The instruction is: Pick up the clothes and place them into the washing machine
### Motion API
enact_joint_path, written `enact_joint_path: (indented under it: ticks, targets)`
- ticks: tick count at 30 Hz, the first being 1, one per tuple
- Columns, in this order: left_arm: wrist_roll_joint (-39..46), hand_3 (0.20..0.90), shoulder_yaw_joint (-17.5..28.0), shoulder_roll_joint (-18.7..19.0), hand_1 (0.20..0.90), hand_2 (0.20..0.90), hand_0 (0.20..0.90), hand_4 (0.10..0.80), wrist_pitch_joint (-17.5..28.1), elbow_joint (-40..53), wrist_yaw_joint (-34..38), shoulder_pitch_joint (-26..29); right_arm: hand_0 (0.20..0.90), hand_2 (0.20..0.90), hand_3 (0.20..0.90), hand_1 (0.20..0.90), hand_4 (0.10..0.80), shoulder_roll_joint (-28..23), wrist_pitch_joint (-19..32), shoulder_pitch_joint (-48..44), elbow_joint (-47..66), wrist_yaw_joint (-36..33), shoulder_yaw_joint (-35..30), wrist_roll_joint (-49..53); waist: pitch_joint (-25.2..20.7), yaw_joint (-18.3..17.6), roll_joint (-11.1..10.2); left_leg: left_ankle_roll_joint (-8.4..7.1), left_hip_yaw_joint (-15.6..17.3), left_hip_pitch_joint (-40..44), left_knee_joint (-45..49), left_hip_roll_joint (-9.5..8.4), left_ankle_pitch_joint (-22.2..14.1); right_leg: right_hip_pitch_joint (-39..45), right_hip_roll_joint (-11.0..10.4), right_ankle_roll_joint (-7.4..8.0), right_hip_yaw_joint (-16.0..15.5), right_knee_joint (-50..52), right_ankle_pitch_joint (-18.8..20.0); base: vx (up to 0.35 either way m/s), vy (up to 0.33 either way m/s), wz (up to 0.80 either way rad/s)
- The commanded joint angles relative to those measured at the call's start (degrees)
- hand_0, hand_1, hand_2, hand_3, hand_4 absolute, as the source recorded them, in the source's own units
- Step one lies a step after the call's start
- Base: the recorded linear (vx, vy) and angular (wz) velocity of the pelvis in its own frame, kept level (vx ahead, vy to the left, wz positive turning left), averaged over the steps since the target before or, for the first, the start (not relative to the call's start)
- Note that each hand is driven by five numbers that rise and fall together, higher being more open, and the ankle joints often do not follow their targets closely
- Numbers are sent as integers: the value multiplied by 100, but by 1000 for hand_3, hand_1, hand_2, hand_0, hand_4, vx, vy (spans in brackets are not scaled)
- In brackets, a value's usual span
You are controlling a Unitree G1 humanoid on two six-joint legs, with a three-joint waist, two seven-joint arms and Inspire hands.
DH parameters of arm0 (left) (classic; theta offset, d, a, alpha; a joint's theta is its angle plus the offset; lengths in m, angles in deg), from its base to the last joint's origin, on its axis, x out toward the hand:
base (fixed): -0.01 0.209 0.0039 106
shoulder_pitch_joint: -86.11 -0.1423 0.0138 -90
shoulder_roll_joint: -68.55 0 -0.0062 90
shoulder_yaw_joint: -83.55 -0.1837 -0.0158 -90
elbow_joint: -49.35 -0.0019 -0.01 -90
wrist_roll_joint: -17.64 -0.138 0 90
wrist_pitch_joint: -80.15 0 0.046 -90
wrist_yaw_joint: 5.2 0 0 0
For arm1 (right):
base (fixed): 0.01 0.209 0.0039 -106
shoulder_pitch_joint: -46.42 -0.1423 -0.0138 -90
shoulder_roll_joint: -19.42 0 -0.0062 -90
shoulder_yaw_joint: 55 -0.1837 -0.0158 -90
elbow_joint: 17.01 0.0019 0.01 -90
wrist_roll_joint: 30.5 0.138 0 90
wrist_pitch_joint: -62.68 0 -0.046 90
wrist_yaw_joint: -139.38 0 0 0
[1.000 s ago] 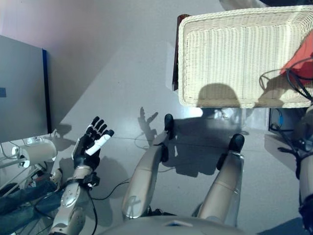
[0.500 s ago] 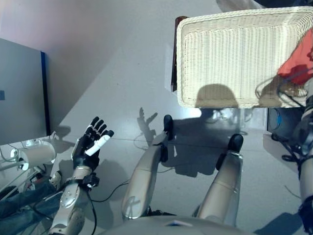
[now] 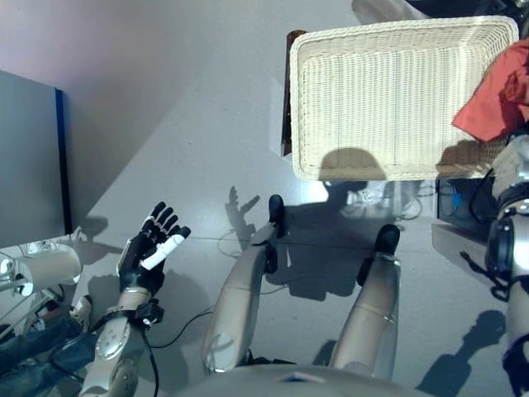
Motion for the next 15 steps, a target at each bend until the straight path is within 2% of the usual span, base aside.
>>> enact_joint_path:
  ticks: [1,5,6,7,12,15]
  targets:
    - [-137,900,526,32,900,900,900,800,548,-116,63,-239,900,900,900,900,800,87,388,581,862,-420,-94,-428,-288,44,-33,-475,-47,-126,-67,277,-143,-372,118,-271,-44,-420,629,29,-5,-6]
    - [-174,900,565,-170,900,900,900,800,576,-190,110,-143,900,900,900,900,800,729,1092,1587,2514,-332,-598,-268,-295,-79,-155,-459,-76,-27,-9,308,-182,-196,178,-274,-72,-438,612,30,-7,-7]
    - [-174,900,559,-153,900,900,900,800,578,-192,109,-152,900,900,900,900,800,745,1079,1637,2557,-338,-628,-280,-299,-72,-161,-459,-80,-12,-12,306,-182,-177,176,-274,-78,-444,611,58,-16,-6]
    - [-196,900,559,-257,900,900,900,800,557,-307,97,-100,900,900,900,900,800,1004,1336,2209,3155,-45,-782,-177,-311,-143,-247,-458,-104,143,-41,338,-206,-2,199,-269,-122,-486,593,74,-30,-7]
    - [-383,900,636,-450,900,900,900,800,474,-486,-24,-27,900,900,900,900,800,1498,1643,3638,4568,811,-915,13,-327,-289,-524,-485,-219,726,-179,413,-228,806,210,-255,-334,-786,576,123,-46,-6]
    - [-504,900,656,-563,900,900,900,800,439,-591,-36,45,900,900,900,900,800,1864,1743,4074,4936,1170,-992,368,-343,-314,-660,-513,-292,1281,-342,446,-241,1462,216,-222,-505,-1064,580,178,-54,0]
